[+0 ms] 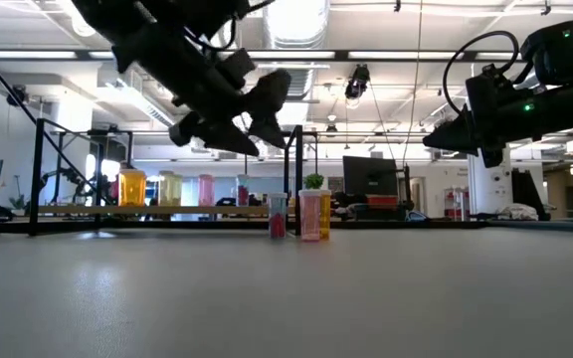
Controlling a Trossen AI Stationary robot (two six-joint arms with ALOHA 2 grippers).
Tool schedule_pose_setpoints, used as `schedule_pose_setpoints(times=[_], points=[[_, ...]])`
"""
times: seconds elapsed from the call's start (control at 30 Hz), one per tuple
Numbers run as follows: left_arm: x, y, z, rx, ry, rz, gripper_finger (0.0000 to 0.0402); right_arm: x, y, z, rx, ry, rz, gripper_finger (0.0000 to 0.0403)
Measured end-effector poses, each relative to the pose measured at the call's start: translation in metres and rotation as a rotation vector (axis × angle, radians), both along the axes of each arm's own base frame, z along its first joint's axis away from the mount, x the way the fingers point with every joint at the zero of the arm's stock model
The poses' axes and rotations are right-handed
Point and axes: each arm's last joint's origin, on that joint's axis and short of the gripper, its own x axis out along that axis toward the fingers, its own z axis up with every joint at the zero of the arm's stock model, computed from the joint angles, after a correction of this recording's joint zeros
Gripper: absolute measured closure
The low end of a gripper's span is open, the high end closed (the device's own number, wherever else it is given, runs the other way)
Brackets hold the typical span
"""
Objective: Pick and place medicine bottles onto shelf by color
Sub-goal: Put the pink pill bottle on the shelf aligned with the other pink pill bottle
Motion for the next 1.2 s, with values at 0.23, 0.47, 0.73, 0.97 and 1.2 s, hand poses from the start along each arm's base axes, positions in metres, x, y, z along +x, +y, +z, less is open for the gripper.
schedule_pose_setpoints(times=[0.23,0.47,0.73,0.97,1.2], points=[[0.002,-0.035,0.001,-0.109,-0.029,-0.249,0.0178,0.0,0.0,0.0,0.0,0.0,0.0,0.0394],[0.005,-0.058,-0.015,-0.051,-0.016,-0.386,0.0178,0.0,0.0,0.0,0.0,0.0,0.0,0.0394],[0.014,-0.068,-0.044,0.058,0.058,-0.408,0.0178,0.0,0.0,0.0,0.0,0.0,0.0,0.0394],[0.021,-0.068,-0.067,0.126,0.058,-0.328,0.0178,0.0,0.0,0.0,0.0,0.0,0.0,0.0394],[0.026,-0.068,-0.087,0.193,0.037,-0.228,0.0178,0.0,0.0,0.0,0.0,0.0,0.0,0.0394]])
